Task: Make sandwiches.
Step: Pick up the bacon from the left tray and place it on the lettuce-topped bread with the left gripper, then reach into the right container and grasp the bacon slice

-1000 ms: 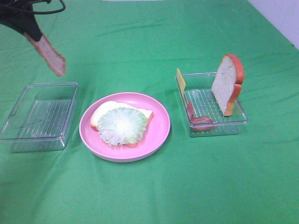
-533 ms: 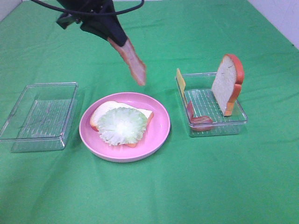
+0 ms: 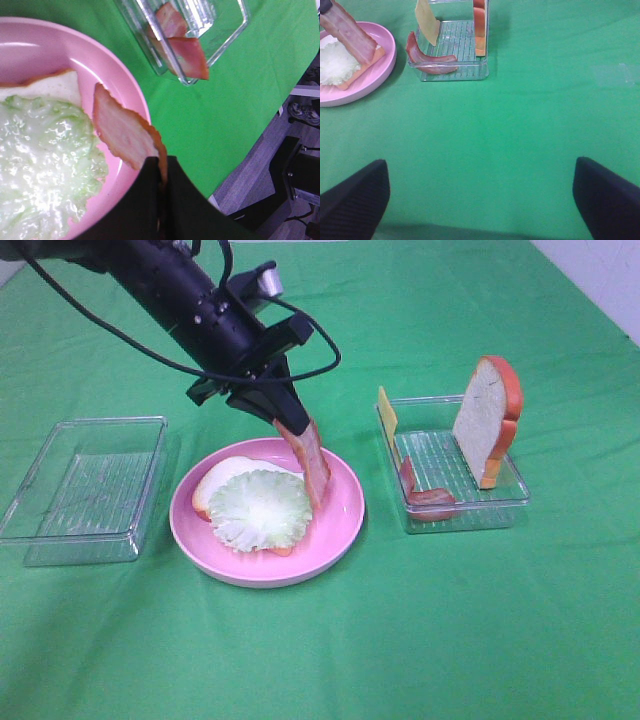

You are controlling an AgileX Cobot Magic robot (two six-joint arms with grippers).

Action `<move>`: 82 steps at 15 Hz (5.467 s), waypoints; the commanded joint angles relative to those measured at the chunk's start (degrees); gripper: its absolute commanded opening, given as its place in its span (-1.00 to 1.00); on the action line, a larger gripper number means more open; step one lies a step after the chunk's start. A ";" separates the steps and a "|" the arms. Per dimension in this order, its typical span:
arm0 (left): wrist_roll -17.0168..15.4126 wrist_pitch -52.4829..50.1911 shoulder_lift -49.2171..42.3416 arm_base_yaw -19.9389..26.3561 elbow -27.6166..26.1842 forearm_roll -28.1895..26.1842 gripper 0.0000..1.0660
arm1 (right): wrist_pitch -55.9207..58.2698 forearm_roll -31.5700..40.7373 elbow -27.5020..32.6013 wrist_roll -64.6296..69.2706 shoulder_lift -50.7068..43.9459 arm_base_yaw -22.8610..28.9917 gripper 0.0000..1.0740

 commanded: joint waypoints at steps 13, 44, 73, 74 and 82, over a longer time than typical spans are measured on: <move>-3.44 4.64 2.46 0.00 -0.23 17.65 -1.00 | -0.46 0.46 0.17 0.17 -1.43 -0.34 0.78; -15.36 5.96 -15.99 0.00 0.11 41.42 0.91 | -0.46 0.46 0.17 0.17 -1.43 -0.34 0.78; -14.04 -3.09 -124.39 20.05 73.51 42.51 0.89 | -0.46 0.46 0.17 0.17 -1.43 -0.34 0.78; -14.09 -6.82 -125.13 20.05 75.29 42.51 0.89 | -0.46 0.46 0.17 0.17 -1.43 -0.34 0.78; -16.39 -8.08 -129.89 20.00 76.38 44.40 0.89 | -0.46 0.34 0.11 0.11 -1.55 -0.34 0.78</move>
